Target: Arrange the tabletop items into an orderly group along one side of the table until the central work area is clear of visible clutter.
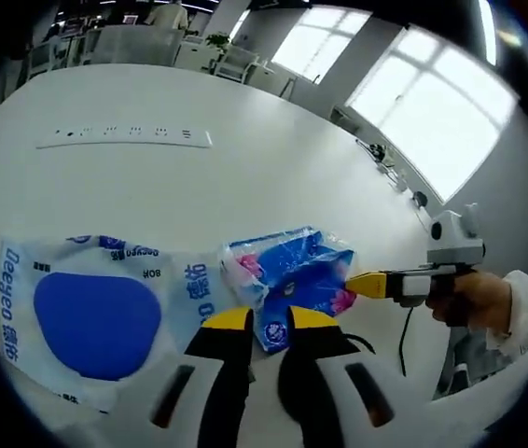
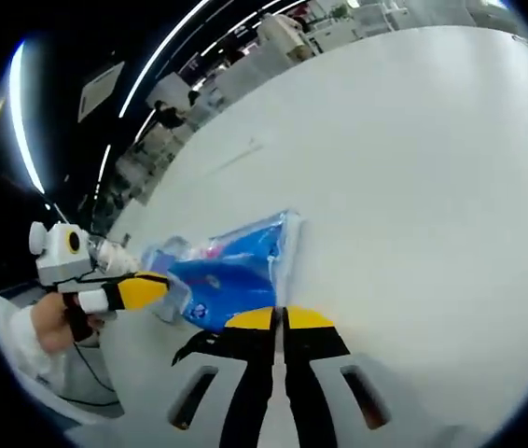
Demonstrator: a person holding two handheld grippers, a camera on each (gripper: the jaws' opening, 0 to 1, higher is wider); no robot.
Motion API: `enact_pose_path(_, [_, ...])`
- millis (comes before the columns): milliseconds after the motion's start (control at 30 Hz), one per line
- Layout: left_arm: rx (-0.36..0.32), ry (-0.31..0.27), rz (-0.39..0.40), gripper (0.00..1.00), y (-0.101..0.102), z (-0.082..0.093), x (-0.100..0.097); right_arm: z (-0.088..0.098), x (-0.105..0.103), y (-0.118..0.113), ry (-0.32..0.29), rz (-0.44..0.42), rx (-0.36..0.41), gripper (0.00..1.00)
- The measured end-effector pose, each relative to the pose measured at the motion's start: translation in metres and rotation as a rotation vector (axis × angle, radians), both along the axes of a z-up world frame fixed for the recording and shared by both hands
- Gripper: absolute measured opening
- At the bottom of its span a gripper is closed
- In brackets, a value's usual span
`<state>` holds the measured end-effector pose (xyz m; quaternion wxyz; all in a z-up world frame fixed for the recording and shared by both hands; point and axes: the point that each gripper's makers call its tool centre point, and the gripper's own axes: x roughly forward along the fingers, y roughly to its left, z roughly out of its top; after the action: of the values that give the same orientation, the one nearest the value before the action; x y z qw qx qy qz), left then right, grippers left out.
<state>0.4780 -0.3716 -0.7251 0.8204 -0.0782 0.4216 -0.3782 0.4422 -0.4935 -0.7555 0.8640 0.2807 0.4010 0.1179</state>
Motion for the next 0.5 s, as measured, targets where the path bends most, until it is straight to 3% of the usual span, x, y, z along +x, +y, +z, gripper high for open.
enact_pose_path(200, [-0.003,-0.031,0.007,0.12,0.006,0.013,0.002,0.001,-0.005,0.0,0.016,0.012,-0.036,0.09])
enact_pose_path(300, [0.001,-0.072,0.009,0.15,0.01,0.021,0.002,0.004,-0.006,-0.004,0.005,-0.004,-0.062,0.24])
enact_pose_path(367, [-0.004,-0.11,0.007,0.21,0.012,0.029,0.002,0.008,-0.008,-0.007,-0.011,-0.016,-0.071,0.33])
enact_pose_path(500, [-0.006,-0.184,0.004,0.46,0.016,0.043,-0.002,0.022,-0.014,-0.01,-0.056,-0.038,-0.068,0.43])
